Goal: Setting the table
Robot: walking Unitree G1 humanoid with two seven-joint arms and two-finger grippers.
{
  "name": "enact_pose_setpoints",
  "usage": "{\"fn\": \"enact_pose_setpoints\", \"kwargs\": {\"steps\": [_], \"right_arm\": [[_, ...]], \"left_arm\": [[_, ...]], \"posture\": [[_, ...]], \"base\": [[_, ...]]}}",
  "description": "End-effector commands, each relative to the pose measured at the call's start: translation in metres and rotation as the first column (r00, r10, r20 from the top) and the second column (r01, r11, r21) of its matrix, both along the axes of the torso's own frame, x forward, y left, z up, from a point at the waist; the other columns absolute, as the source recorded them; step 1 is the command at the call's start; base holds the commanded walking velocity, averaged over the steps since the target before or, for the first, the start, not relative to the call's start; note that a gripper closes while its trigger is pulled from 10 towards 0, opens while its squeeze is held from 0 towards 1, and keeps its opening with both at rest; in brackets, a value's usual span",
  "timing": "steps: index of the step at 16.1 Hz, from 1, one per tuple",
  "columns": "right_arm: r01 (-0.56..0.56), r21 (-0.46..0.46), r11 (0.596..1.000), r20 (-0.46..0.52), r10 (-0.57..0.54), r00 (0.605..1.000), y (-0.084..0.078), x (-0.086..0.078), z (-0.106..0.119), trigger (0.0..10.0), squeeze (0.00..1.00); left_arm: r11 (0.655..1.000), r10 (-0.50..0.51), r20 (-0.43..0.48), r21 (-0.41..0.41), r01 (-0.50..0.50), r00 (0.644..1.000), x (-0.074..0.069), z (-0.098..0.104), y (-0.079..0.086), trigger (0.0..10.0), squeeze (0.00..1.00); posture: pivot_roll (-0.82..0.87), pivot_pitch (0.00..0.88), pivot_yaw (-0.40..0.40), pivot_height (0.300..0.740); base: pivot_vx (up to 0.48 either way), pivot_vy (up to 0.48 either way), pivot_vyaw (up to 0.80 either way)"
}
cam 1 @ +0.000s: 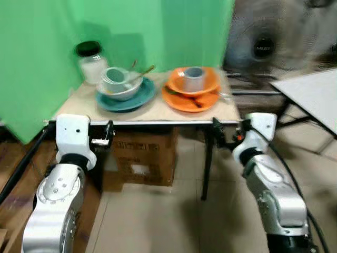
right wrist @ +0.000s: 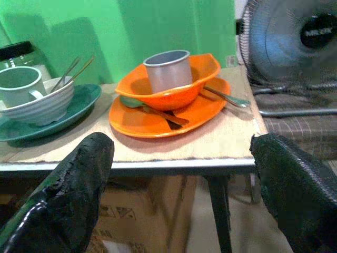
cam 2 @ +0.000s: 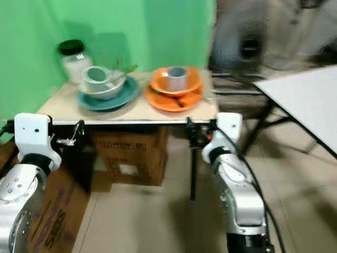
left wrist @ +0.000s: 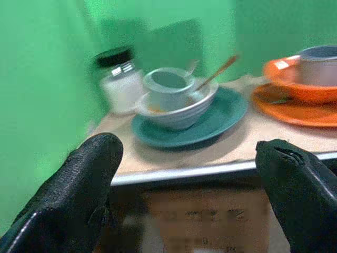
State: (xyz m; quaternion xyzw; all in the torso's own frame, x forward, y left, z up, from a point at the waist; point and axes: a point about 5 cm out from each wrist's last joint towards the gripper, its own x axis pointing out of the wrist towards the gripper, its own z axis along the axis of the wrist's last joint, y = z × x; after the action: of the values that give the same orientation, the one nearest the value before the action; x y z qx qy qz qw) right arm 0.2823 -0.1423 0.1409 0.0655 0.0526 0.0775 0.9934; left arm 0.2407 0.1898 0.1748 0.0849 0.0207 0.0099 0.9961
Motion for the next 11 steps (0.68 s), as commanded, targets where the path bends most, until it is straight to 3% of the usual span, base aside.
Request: {"fn": "enact_pose_setpoints", "kwargs": {"steps": [1,4,6,7,11], "right_arm": [[0.008,-0.006,1.0,0.02,-0.008,1.0,-0.0002,-0.0001,0.0064,10.0,0.0],[-0.005,-0.016,1.0,0.03,0.005,1.0,0.0019,0.0016,0.0067,10.0,0.0],[-0.001,-0.007,1.0,0.036,0.001,0.999,0.0031,0.0032,0.0076,10.0,0.0],[0.0,-0.009,1.0,0.036,0.0,0.999,0.0037,0.0039,0.0071,10.0,0.0],[-0.014,0.001,1.0,0.049,0.014,0.999,0.0064,0.0055,0.0086,10.0,0.0]], "left_arm": [[0.999,-0.044,0.01,-0.002,0.044,0.999,0.0029,0.003,-0.0059,10.0,0.0],[0.997,-0.062,-0.002,-0.037,0.061,0.998,-0.0009,0.0015,-0.007,10.0,0.0],[0.997,-0.052,-0.004,-0.061,0.052,0.999,-0.0022,0.0014,-0.0051,10.0,0.53],[0.997,-0.049,-0.003,-0.059,0.049,0.999,-0.002,0.0017,-0.0046,10.0,0.59],[0.998,-0.046,-0.001,-0.036,0.046,0.999,-0.0024,0.0017,-0.0035,10.0,0.55]], "posture": [[-0.03,0.0,0.079,0.74],[-0.02,0.0,0.072,0.74],[-0.02,0.0,0.068,0.74],[-0.01,0.0,0.065,0.74],[-0.01,0.0,0.064,0.74]], "base": [[0.27,0.0,-0.79],[0.321,0.0,0.0],[0.373,0.0,0.0],[0.401,0.0,0.0],[0.375,0.0,0.0]]}}
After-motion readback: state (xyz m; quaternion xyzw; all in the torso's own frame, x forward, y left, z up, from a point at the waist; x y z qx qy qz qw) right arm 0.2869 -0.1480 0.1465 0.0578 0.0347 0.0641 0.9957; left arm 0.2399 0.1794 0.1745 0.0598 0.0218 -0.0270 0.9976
